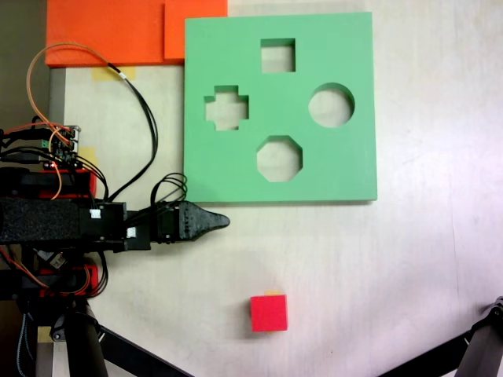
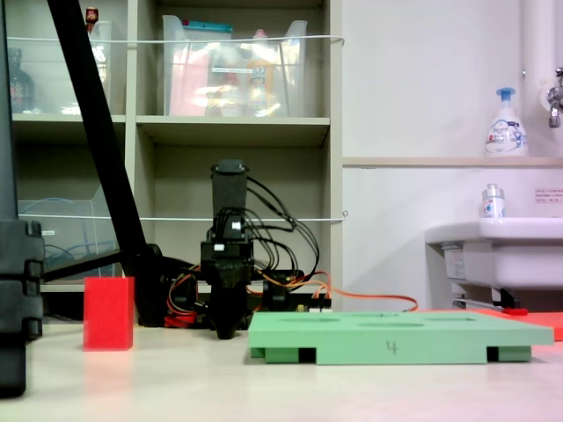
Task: Put the square block into the corresponding hole
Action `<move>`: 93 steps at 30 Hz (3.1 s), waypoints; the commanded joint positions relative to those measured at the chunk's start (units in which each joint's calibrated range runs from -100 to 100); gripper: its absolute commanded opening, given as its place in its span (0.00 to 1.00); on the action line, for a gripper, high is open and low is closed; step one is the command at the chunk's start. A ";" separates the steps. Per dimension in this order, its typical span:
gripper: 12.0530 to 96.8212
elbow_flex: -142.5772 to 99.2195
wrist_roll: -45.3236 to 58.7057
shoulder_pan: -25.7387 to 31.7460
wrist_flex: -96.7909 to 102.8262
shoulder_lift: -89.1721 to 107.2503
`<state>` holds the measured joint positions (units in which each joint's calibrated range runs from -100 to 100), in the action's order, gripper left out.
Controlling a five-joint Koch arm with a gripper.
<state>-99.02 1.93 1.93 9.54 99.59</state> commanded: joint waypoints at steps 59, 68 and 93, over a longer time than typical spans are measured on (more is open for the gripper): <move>0.70 119.86 -38.49 -10.26 -108.58 -72.49; 0.70 126.54 -36.43 -12.26 -108.68 -89.25; 0.49 126.94 -34.19 -14.31 -104.83 -106.71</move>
<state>26.21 -32.60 -12.38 -95.20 -7.39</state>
